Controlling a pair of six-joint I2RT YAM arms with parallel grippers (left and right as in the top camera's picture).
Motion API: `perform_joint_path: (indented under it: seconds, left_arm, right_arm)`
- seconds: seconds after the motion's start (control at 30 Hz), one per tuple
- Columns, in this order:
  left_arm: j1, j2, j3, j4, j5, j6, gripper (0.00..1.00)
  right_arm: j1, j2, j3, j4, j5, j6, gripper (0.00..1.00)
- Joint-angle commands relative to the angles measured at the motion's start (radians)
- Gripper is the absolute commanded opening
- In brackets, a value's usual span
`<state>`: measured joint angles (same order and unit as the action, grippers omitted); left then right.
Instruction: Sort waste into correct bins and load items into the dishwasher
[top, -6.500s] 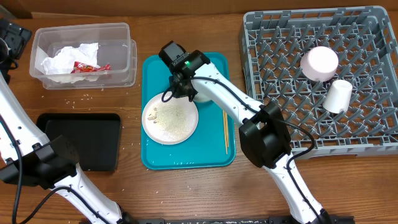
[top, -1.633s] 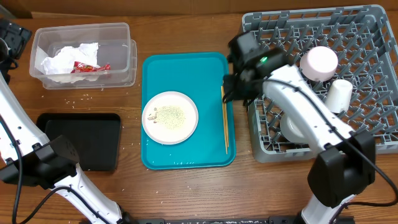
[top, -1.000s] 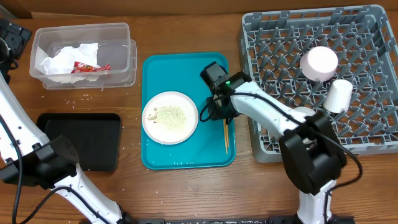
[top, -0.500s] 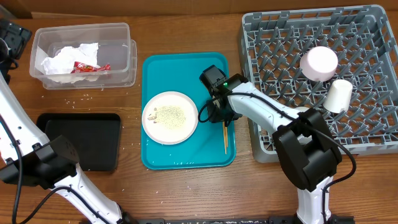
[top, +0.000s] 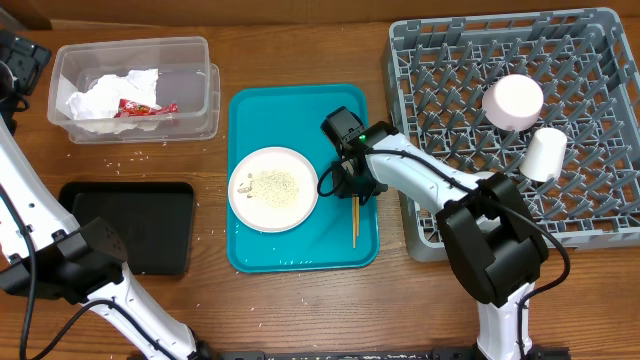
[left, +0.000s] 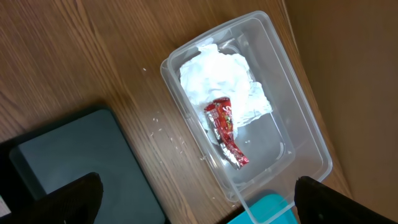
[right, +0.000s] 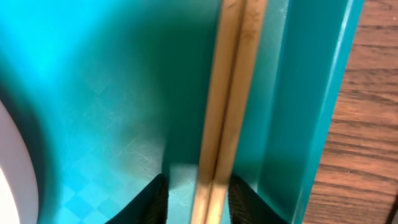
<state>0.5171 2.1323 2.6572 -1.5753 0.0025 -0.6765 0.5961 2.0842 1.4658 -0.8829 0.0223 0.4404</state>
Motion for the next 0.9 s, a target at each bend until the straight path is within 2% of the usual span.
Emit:
perform_joint_path:
  seconds: [0.0,0.17,0.37,0.6,0.77,0.87]
  left_arm:
    - [-0.008,0.006,0.0,0.002,-0.01,0.019,1.0]
    - [-0.008,0.006,0.0,0.002,-0.01,0.019,1.0]
    - [-0.008,0.006,0.0,0.002,-0.01,0.019,1.0]
    - [-0.008,0.006,0.0,0.002,-0.01,0.019,1.0]
    - [-0.008,0.006,0.0,0.002,-0.01,0.019,1.0]
    - [-0.008,0.006,0.0,0.002,-0.01,0.019,1.0]
  right_arm:
    - [-0.001,0.007,-0.008,0.007,-0.006,0.01,0.31]
    - [-0.004,0.007,0.008,-0.007,0.014,0.01,0.27]
    - [-0.008,0.007,0.07,-0.05,0.013,0.009,0.12]
    - [-0.008,0.007,0.075,-0.055,0.013,0.009,0.04]
    - [-0.008,0.006,0.08,-0.064,-0.018,0.008,0.04]
    - [-0.006,0.007,0.074,-0.066,-0.017,0.002,0.09]
